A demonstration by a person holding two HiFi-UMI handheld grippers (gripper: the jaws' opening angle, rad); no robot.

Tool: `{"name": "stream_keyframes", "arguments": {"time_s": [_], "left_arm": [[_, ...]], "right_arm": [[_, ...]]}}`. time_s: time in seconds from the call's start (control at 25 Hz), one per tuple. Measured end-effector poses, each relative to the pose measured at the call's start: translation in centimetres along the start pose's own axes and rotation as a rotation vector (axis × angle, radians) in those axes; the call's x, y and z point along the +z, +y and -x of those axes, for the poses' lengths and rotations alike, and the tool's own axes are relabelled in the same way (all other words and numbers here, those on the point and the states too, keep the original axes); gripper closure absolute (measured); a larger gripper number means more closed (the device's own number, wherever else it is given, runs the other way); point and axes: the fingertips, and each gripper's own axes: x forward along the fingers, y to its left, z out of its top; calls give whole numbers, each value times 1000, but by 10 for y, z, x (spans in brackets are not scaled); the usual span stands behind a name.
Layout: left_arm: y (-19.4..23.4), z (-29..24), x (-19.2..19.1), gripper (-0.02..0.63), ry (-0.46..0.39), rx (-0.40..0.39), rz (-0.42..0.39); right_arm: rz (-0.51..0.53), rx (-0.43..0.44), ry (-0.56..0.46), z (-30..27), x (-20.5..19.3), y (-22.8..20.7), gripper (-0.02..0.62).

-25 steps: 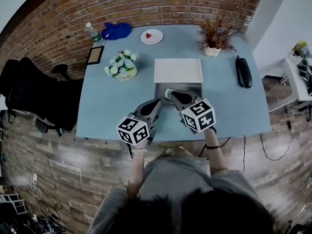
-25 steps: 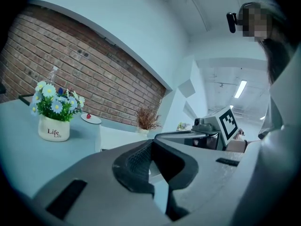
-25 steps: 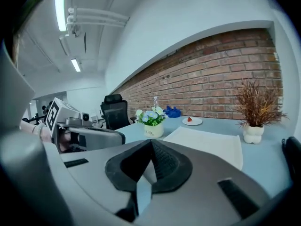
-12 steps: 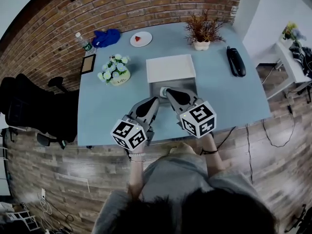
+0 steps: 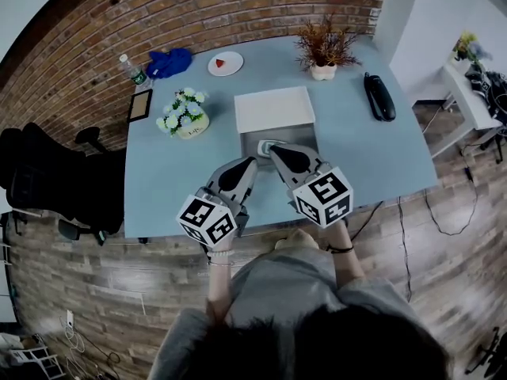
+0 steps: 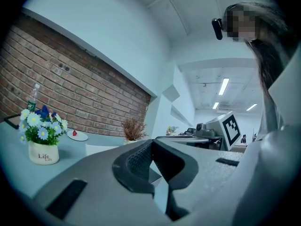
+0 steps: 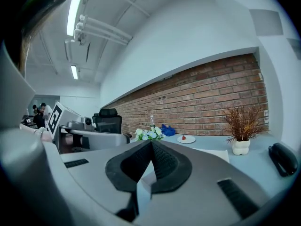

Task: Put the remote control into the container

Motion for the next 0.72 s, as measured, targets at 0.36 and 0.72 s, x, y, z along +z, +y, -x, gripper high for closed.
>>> {"name": "stream_keyframes", "arguments": {"time_s": [0.36,0.72], "left_arm": [[5,-2,2,603,0,-4,-1],[7,-6,2,603,3,-12,5]], "right_arm": [[-2,20,-3,-6,-1,0,597],[-8,35,-3,-10,-1,-2,597]]}}
